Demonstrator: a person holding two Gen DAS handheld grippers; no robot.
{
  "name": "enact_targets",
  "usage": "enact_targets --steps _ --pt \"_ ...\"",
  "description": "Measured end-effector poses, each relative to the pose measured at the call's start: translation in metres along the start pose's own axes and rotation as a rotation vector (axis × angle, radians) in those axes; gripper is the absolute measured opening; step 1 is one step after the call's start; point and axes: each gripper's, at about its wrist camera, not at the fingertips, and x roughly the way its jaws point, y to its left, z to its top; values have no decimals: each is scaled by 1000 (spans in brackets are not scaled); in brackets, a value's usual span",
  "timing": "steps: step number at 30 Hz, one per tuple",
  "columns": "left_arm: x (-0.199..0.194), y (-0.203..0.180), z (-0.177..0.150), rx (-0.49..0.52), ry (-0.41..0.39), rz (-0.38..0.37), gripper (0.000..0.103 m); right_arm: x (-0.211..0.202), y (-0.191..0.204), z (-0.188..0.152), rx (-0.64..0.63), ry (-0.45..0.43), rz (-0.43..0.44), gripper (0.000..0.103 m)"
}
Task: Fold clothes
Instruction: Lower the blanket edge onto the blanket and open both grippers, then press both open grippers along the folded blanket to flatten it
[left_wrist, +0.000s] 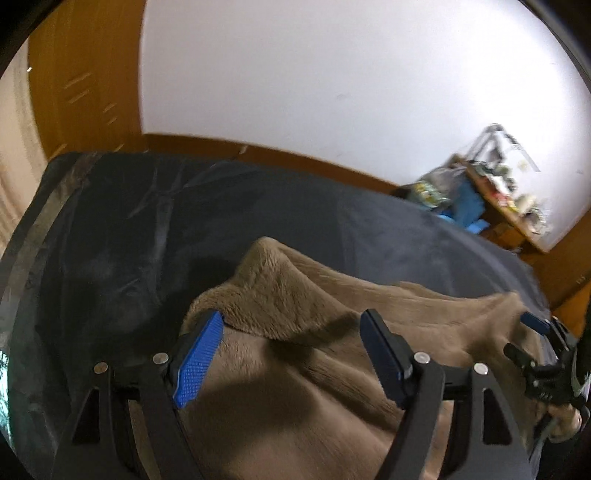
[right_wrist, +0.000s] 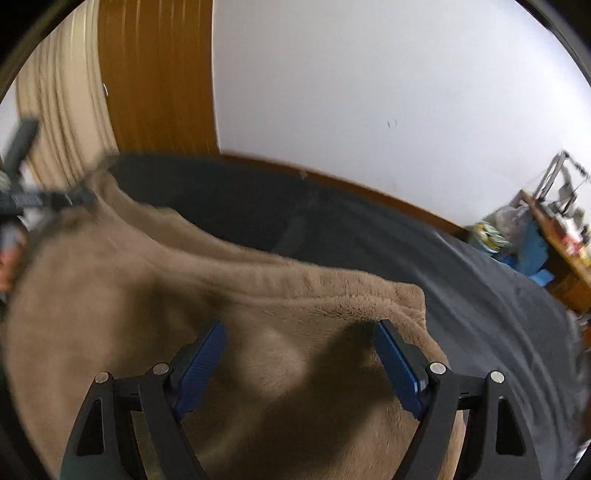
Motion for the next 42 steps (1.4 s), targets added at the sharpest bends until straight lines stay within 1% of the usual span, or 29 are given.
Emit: enact_targets --steps 3,4,5,7,8,10,14,17,20,22,25,27,28,30,32,35,38,39,40,42 --pt "15 11 3 -47 23 43 80 25 -8 4 7 43 -101 84" --pt "18 18 2 -66 20 62 80 29 -17 3 44 46 -106 84" --pt "20 26 2 -86 18 82 80 33 -26 2 88 55 -89 84" --pt "22 37 1 -134 13 43 83 42 -42 -2 171 70 -58 84" --pt "23 43 0 -158 11 22 84 42 -44 -4 179 69 -51 84" --pt "24 43 0 -146 6 33 84 44 -46 -7 191 67 -39 84" --pt "23 44 0 -167 2 20 84 44 -45 -8 184 65 -42 85" --pt "8 52 -3 -185 -29 4 84 28 -47 -14 188 32 -32 85" --pt "-12 55 -1 -175 -70 -22 84 11 -39 -12 181 -11 -52 85" --pt "-28 52 -2 -153 -103 -39 84 -4 -32 -9 167 -41 -37 85" --pt "-33 25 -2 -33 -108 -41 85 -20 -17 0 116 -62 -14 85" --pt "-37 6 -2 48 -112 -42 85 -23 -5 5 82 -62 -15 85" --pt "-47 10 -6 95 -107 -21 85 -25 3 9 66 -62 -18 85" --pt "-44 -10 -9 203 -100 9 85 -26 15 16 45 -61 -9 85" --pt "-34 -28 -11 324 -75 35 85 -23 22 20 34 -49 4 85" --pt "-19 -46 -19 451 -55 152 85 -9 31 25 -14 -14 27 85" --pt "-1 -50 -20 491 -5 200 85 6 49 31 -73 31 83 85" --pt "6 -49 -19 481 18 209 85 15 53 33 -79 62 97 85" --pt "12 -45 -16 460 41 216 85 23 55 32 -75 88 85 85" --pt "20 -39 -10 425 61 210 86 40 59 31 -69 138 62 85"
